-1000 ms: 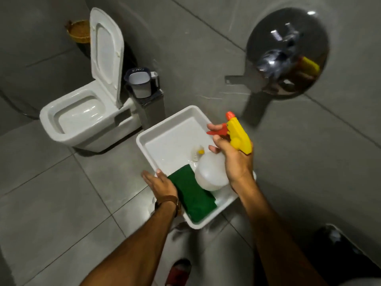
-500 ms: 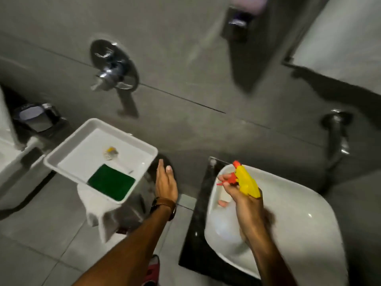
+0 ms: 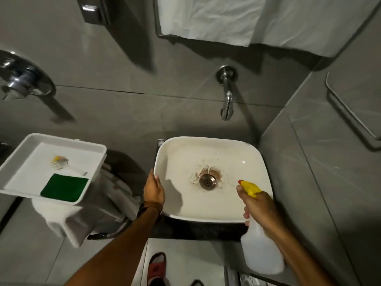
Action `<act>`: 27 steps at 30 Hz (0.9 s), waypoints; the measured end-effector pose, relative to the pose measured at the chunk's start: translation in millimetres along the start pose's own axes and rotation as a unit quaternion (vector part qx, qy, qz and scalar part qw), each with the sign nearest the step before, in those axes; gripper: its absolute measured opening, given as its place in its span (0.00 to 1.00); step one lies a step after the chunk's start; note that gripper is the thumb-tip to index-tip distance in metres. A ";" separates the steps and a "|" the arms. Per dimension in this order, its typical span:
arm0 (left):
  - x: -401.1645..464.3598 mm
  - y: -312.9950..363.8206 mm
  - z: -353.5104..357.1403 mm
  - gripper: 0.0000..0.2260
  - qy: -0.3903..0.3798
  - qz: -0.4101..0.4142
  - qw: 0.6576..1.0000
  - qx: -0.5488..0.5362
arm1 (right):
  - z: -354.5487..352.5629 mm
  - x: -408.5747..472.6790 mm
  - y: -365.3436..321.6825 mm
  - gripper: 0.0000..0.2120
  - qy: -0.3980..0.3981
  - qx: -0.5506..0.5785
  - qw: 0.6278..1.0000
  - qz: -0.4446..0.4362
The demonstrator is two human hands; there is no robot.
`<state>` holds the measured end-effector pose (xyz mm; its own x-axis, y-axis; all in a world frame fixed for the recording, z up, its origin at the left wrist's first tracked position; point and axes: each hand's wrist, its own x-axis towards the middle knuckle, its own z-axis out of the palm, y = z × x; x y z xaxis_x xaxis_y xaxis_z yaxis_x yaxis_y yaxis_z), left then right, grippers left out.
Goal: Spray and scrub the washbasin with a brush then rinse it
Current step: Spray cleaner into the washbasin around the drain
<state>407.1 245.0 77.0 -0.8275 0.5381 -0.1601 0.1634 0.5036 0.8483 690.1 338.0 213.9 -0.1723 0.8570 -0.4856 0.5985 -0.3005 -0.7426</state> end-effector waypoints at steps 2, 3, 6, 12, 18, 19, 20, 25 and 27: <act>-0.7 -1.3 0.5 0.19 0.007 0.002 1.000 0.003 | 0.5 9.5 0.1 0.13 0.006 0.007 1.000 0.011; -1.1 -1.4 1.1 0.18 0.011 0.006 1.000 0.003 | 0.8 12.9 0.0 0.11 -0.005 0.008 1.000 0.012; -1.1 -2.5 3.2 0.18 0.020 0.017 1.000 0.006 | 3.0 19.2 -0.2 0.05 -0.035 0.011 0.999 0.012; -1.5 -1.2 2.6 0.17 0.020 0.006 1.000 0.015 | 17.6 17.2 -2.5 0.04 -0.052 0.040 0.997 0.032; -3.9 2.1 1.7 0.18 0.019 -0.003 1.000 0.013 | 42.6 16.3 -4.1 0.20 -0.038 0.019 0.998 0.040; -4.6 2.5 1.7 0.18 0.017 -0.003 1.000 0.011 | 43.0 17.9 -5.9 0.20 -0.032 0.019 0.999 0.038; -5.0 2.9 1.7 0.18 0.017 -0.004 1.000 0.011 | 42.0 20.0 -7.3 0.18 -0.023 0.030 0.999 0.038; -5.3 3.3 1.7 0.18 0.016 -0.007 1.000 0.009 | 24.6 34.8 -8.8 0.14 0.034 0.055 0.997 0.035; -5.0 2.9 1.8 0.19 0.013 -0.008 1.000 0.006 | 17.4 39.1 -7.1 0.14 0.038 0.053 0.997 0.045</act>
<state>412.6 244.9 79.3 -0.8434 0.5127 -0.1609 0.1556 0.5197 0.8401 665.4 366.4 192.1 -0.0586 0.8528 -0.5189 0.5221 -0.4168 -0.7441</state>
